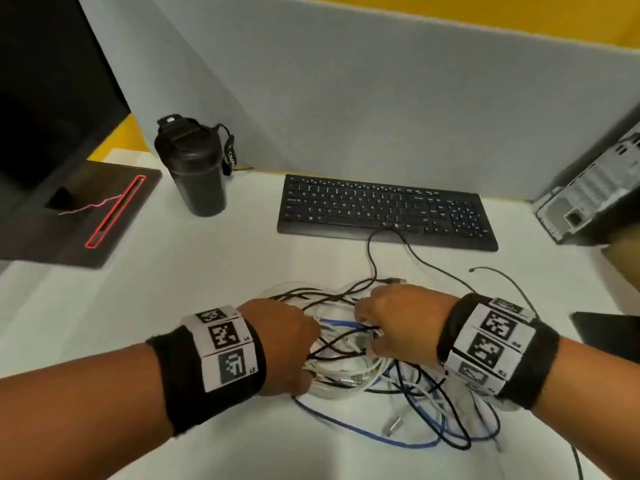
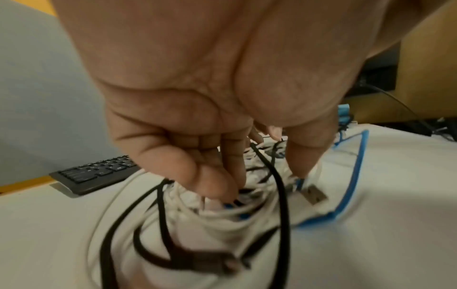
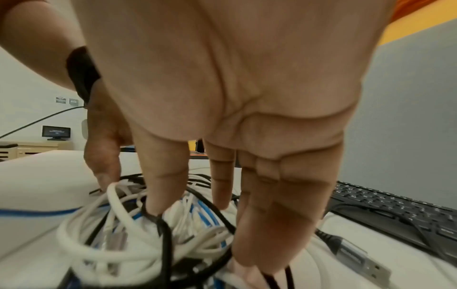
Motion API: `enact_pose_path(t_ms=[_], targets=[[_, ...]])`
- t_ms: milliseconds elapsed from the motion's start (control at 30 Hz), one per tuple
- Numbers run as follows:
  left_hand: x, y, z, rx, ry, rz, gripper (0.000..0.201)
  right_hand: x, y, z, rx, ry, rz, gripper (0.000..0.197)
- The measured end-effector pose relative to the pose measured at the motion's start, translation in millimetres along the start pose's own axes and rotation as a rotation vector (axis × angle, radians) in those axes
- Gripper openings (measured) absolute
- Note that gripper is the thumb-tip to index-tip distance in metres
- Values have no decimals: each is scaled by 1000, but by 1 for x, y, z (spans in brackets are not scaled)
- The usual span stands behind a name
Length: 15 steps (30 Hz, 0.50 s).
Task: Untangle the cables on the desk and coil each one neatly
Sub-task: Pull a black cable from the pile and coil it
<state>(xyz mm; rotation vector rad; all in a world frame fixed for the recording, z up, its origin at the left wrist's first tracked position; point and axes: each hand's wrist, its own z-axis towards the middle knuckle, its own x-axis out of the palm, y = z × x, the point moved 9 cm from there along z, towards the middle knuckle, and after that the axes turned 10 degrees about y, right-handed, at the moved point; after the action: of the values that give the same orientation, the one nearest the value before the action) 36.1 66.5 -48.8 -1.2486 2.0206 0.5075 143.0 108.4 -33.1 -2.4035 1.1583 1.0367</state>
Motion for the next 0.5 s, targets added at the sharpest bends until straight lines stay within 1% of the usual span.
enact_pose_path(t_ms=[33, 100, 167, 233, 333, 400, 500], targets=[[4, 0, 1, -6, -6, -1, 39, 4, 0, 3, 14, 0, -3, 38], [9, -1, 6, 30, -65, 8, 25, 9, -1, 5, 31, -24, -46, 41], [12, -4, 5, 51, -112, 10, 15, 13, 3, 5, 39, -41, -79, 40], [13, -5, 5, 56, -156, 21, 19, 15, 7, 3, 45, -98, -107, 33], [15, 4, 1, 12, -225, -60, 26, 14, 8, 2, 55, -224, -108, 24], [19, 5, -3, -4, -272, -116, 23, 15, 9, 1, 62, -304, -94, 15], [19, 4, -11, -55, -355, -138, 17, 14, 10, -5, 100, -421, -143, 14]])
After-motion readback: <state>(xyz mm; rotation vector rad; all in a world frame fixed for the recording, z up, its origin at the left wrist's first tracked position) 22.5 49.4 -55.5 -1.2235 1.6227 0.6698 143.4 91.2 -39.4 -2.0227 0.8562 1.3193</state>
